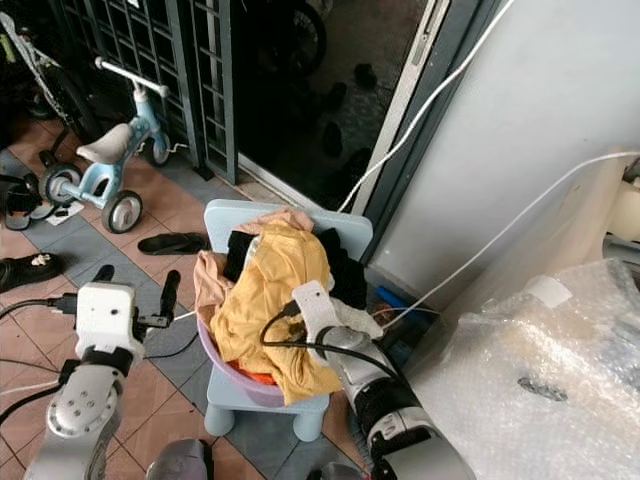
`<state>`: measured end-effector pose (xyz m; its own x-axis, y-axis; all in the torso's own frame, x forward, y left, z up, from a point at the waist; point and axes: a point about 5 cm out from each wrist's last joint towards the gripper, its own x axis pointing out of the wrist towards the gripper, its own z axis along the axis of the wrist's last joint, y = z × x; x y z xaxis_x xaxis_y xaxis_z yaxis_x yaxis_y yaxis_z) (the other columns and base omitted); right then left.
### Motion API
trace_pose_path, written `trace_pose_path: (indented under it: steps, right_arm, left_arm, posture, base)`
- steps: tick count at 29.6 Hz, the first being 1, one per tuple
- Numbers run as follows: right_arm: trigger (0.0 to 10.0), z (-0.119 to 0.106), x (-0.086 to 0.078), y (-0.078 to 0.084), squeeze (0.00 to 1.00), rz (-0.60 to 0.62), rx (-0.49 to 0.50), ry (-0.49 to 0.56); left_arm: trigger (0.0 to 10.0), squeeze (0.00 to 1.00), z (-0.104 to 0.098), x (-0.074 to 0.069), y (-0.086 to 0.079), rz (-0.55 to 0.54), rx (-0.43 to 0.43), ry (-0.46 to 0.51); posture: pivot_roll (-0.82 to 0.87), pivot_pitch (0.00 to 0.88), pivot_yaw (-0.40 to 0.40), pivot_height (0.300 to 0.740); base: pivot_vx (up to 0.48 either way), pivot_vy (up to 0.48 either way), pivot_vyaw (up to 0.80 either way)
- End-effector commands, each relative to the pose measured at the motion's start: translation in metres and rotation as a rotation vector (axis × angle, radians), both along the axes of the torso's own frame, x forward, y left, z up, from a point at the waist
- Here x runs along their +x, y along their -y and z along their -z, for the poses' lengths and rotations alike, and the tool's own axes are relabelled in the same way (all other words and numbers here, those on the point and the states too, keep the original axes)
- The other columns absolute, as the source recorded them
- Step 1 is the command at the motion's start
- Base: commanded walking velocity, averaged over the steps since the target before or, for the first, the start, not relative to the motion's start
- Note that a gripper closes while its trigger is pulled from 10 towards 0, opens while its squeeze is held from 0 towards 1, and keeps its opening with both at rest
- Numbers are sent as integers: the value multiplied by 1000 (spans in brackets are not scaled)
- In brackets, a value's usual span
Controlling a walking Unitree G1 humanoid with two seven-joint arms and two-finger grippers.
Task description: Clothes washing
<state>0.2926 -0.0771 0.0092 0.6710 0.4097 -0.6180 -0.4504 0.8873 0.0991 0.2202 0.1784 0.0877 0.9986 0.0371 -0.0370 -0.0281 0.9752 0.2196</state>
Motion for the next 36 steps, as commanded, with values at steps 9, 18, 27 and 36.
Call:
trace_pose_path:
  steps: [9, 18, 27, 36]
  right_arm:
    - [0, -71, 15, 21, 0, 109, 233, 397]
    - [0, -117, -1, 48, 0, 209, 205, 726]
    - [10000, -138, -4, 59, 0, 256, 84, 859]
    - [10000, -134, -4, 52, 0, 269, 97, 822]
  left_arm:
    - [10000, 0, -10, 22, 1, 4, 15, 48]
    - [10000, 0, -11, 36, 10, 20, 110, 41]
    - [10000, 0, -19, 52, 18, 22, 97, 71]
    - [10000, 0, -18, 54, 21, 20, 99, 68]
  posture:
    - [51, 0, -78, 740]
    - [2, 0, 0, 740]
    - [-22, 0, 31, 740]
    - [-17, 0, 27, 740]
  base:
    - [0, 0, 0]
    - [0, 0, 0]
    - [0, 0, 0]
    - [0, 0, -406]
